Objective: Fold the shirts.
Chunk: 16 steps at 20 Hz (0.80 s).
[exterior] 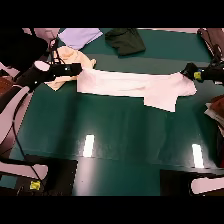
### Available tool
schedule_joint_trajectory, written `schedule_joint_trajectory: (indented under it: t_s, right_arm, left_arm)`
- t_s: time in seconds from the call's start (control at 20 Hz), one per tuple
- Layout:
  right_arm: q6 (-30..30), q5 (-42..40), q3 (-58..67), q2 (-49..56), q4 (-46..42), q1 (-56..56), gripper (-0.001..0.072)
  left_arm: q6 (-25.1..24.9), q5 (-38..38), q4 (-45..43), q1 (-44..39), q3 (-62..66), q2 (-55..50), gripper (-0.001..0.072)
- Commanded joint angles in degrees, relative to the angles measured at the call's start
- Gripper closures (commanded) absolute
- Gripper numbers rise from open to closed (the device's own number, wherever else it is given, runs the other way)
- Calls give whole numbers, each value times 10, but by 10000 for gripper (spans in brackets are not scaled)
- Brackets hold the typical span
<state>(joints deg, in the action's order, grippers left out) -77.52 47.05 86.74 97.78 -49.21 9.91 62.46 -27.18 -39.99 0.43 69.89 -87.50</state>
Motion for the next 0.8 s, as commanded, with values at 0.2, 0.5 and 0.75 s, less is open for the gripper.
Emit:
schedule_joint_trajectory:
  t_s: [0.2,0.5,0.75]
  right_arm:
    - [-20,-3,103,123,0,-2,693]
    - [-21,111,210,142,-5,47,368]
    - [-31,226,247,145,-4,143,183]
  left_arm:
    - [11,104,-18,-12,32,-56,684]
    - [34,115,-23,-4,32,-60,205]
    - [106,45,-15,61,49,-56,205]
